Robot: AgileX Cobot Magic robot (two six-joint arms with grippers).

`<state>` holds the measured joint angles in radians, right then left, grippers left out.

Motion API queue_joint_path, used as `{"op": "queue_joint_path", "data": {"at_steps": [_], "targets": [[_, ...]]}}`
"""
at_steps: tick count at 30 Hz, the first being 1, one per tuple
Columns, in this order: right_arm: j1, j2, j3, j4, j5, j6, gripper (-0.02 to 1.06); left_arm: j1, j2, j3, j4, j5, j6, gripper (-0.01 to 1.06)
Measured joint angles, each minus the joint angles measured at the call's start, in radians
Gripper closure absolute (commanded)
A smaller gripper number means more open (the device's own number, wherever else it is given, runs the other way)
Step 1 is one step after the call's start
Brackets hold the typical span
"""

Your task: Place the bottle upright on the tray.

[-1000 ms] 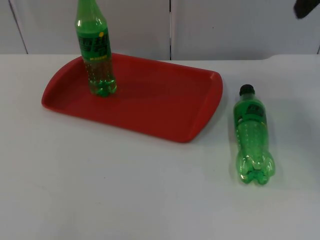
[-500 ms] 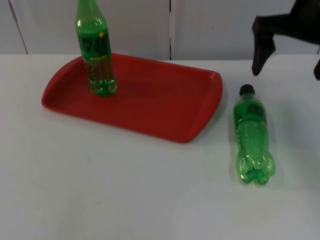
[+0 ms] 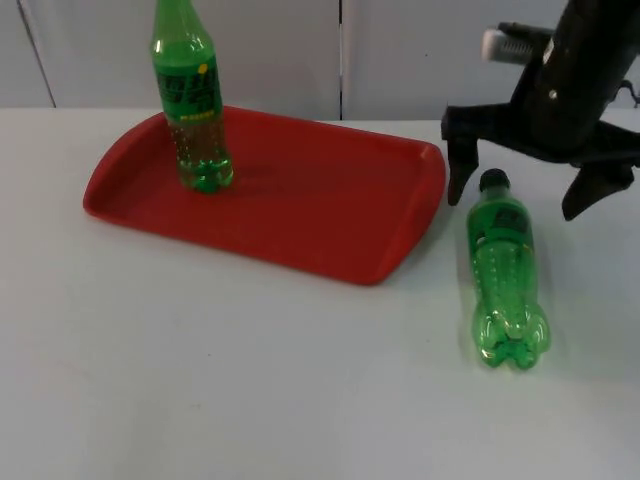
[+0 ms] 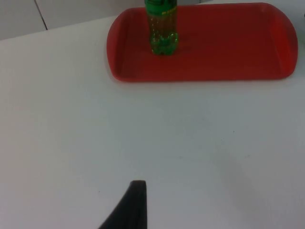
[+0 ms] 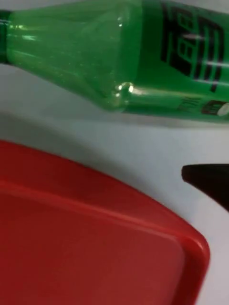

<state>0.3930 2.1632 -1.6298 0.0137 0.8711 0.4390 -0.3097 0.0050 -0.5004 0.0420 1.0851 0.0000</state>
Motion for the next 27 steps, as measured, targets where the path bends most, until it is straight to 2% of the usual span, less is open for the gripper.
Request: {"op": "queue_joint_path", "data": {"at_steps": [6, 13, 19, 24, 27], "targets": [[0.001, 0.039, 0.000, -0.068, -0.051, 0.078, 0.09, 0.000, 0.000, 0.000, 0.000, 0.000, 0.000, 0.00], [0.001, 0.046, 0.000, -0.085, -0.107, 0.138, 0.09, 0.000, 0.000, 0.000, 0.000, 0.000, 0.000, 0.00], [0.001, 0.078, 0.000, -0.081, -0.106, 0.155, 0.09, 0.000, 0.000, 0.000, 0.000, 0.000, 0.000, 0.00], [-0.012, 0.105, 0.000, -0.066, -0.112, 0.167, 0.13, 0.000, 0.000, 0.000, 0.000, 0.000, 0.000, 0.00], [-0.022, 0.109, 0.000, -0.030, -0.115, 0.166, 0.13, 0.000, 0.000, 0.000, 0.000, 0.000, 0.000, 0.00]]}}
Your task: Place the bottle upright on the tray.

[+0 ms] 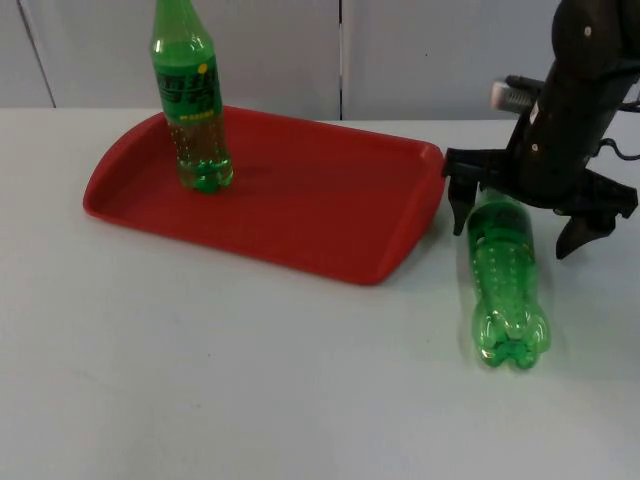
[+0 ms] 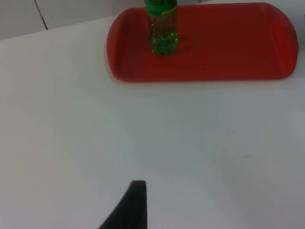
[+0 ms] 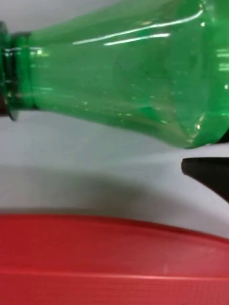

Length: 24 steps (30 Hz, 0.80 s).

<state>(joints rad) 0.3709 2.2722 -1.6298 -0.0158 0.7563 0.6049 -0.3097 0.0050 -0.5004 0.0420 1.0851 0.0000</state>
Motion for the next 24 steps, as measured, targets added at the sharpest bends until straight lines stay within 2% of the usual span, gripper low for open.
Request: {"op": "queue_joint_path", "data": {"at_steps": [6, 14, 15, 16, 17, 19, 20, 22, 23, 24], "targets": [[-0.009, 0.016, 0.000, 0.030, 0.002, -0.011, 0.16, 0.000, 0.000, 0.000, 0.000, 0.000, 0.000, 0.00], [-0.009, 0.024, 0.000, 0.024, -0.004, -0.011, 0.27, 0.000, 0.000, 0.000, 0.000, 0.000, 0.000, 0.00], [-0.009, 0.024, 0.000, 0.024, -0.004, -0.011, 0.38, 0.000, 0.000, 0.000, 0.000, 0.000, 0.000, 0.00], [-0.009, 0.024, 0.000, 0.024, -0.007, -0.011, 0.38, 0.000, 0.000, 0.000, 0.000, 0.000, 0.000, 0.00], [-0.009, 0.026, 0.000, 0.024, -0.011, -0.011, 0.47, 0.000, 0.000, 0.000, 0.000, 0.000, 0.000, 0.00], [-0.011, 0.026, 0.000, 0.024, -0.014, -0.011, 0.72, 0.000, 0.000, 0.000, 0.000, 0.000, 0.000, 0.00], [-0.011, 0.026, 0.000, 0.026, -0.020, -0.011, 0.72, 0.000, 0.000, 0.000, 0.000, 0.000, 0.000, 0.00], [-0.016, 0.026, 0.000, 0.026, -0.027, -0.011, 0.97, 0.000, 0.000, 0.000, 0.000, 0.000, 0.000, 0.00], [-0.016, 0.026, 0.000, 0.024, -0.029, -0.015, 1.04, 0.000, 0.000, 0.000, 0.000, 0.000, 0.000, 0.00], [-0.016, 0.026, 0.000, 0.024, -0.029, -0.015, 1.04, 0.000, 0.000, 0.000, 0.000, 0.000, 0.000, 0.00]]}}
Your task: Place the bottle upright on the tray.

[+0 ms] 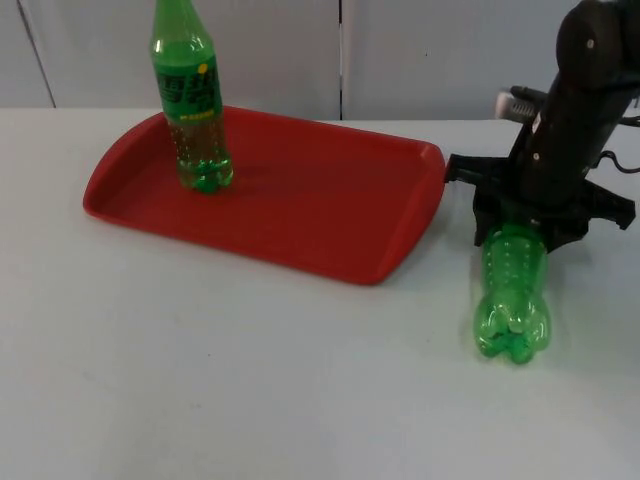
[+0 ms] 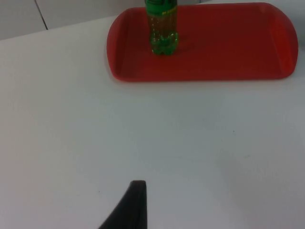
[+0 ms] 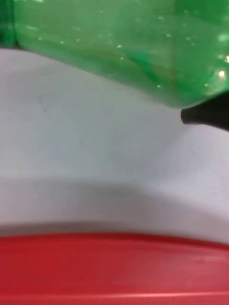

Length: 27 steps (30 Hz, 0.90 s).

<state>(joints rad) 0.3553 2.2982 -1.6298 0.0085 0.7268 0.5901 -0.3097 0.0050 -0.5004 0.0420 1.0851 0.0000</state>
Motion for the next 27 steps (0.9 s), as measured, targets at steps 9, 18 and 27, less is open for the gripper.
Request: {"op": "queue_joint_path", "data": {"at_steps": [9, 18, 27], "targets": [[-0.002, -0.063, 0.000, -0.038, -0.058, -0.086, 1.04, 0.000, 0.000, 0.000, 0.000, 0.000, 0.000, 0.00], [0.020, -0.248, 0.000, -0.045, -0.117, -0.249, 1.05, 0.000, 0.000, 0.000, 0.000, 0.000, 0.000, 0.00], [0.070, -0.456, 0.000, -0.063, -0.151, -0.398, 1.05, 0.000, 0.000, 0.000, 0.000, 0.000, 0.000, 0.00]]}}
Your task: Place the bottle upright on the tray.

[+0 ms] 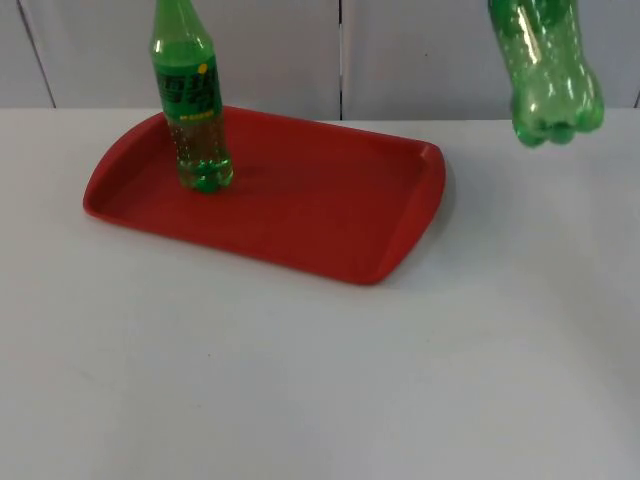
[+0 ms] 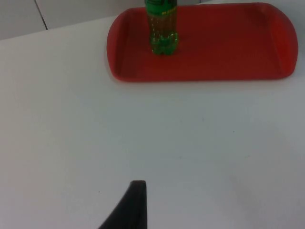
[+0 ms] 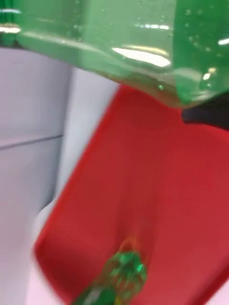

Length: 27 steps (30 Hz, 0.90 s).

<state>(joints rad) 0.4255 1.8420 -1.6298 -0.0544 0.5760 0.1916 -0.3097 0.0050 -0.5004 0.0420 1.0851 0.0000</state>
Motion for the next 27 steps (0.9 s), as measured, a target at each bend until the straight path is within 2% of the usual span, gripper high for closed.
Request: {"op": "queue_joint_path", "data": {"at_steps": [6, 12, 16, 17, 21, 22, 26, 27], "targets": [[0.068, -0.128, 0.000, -0.060, -0.018, -0.032, 1.05, 0.000, 0.000, 0.000, 0.000, 0.000, 0.000, 0.00], [0.115, -0.212, 0.024, -0.072, -0.060, -0.063, 1.05, 0.000, 0.000, 0.000, 0.000, 0.000, 0.000, 0.00], [0.141, -0.314, 0.146, -0.072, -0.222, -0.078, 1.05, 0.000, 0.000, 0.000, 0.000, 0.000, 0.000, 0.00], [0.141, -0.314, 0.146, -0.072, -0.222, -0.078, 1.05, 0.000, 0.000, 0.000, 0.000, 0.000, 0.000, 0.00], [0.143, -0.401, 0.354, -0.070, -0.504, -0.089, 1.05, 0.000, 0.000, 0.000, 0.000, 0.000, 0.000, 0.00], [0.143, -0.401, 0.354, -0.070, -0.504, -0.089, 1.05, 0.000, 0.000, 0.000, 0.000, 0.000, 0.000, 0.00], [0.143, -0.415, 0.509, -0.070, -0.763, -0.107, 1.05, 0.000, 0.000, 0.000, 0.000, 0.000, 0.000, 0.00], [0.143, -0.415, 0.509, -0.070, -0.763, -0.107, 1.05, 0.000, 0.000, 0.000, 0.000, 0.000, 0.000, 0.00]]}}
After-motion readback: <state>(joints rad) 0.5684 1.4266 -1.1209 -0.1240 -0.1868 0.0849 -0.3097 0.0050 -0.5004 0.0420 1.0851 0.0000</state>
